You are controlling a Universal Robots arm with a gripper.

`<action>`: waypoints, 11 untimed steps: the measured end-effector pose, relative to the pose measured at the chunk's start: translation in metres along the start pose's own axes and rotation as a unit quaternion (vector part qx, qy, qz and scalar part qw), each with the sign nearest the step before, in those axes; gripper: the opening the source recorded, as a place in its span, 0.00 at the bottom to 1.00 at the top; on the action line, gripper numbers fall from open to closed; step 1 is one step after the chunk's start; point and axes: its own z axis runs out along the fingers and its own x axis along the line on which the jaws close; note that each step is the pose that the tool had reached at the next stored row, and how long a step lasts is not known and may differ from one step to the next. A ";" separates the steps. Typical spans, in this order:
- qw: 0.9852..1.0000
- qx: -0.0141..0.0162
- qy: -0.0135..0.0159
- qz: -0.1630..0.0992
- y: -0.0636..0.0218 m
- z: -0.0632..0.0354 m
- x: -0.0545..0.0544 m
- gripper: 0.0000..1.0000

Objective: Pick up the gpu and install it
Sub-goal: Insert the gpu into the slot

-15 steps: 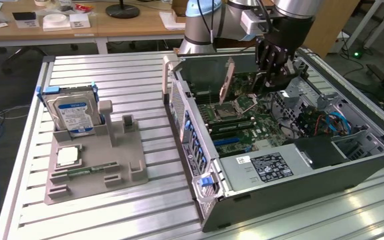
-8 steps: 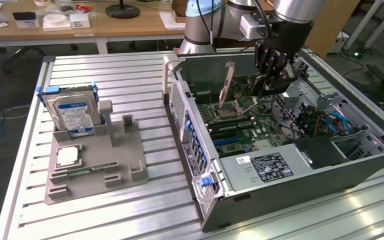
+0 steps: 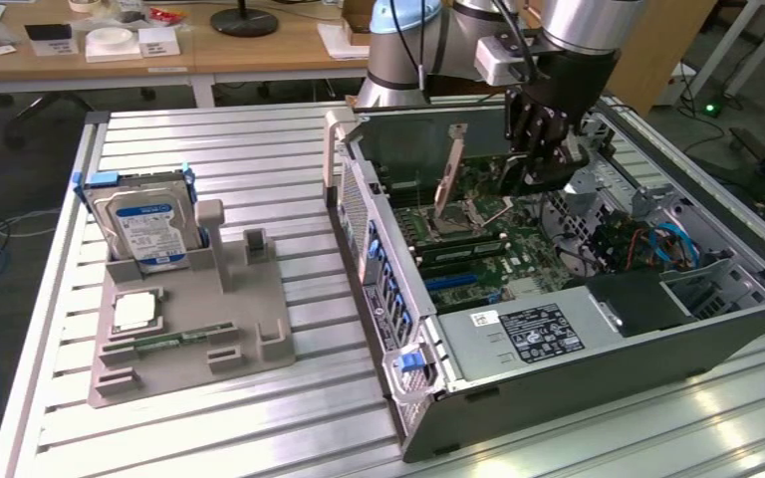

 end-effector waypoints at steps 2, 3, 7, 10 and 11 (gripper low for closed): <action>1.000 0.000 0.000 0.000 0.0003 0.0021 0.001 0.28; 1.000 0.000 0.000 0.000 0.0005 0.0032 0.001 0.28; 1.000 0.000 0.000 0.000 0.0016 0.0060 0.001 0.28; 1.000 -0.001 0.000 0.000 0.0018 0.0071 0.001 0.28; 1.000 -0.002 0.000 0.000 0.0019 0.0076 0.001 0.28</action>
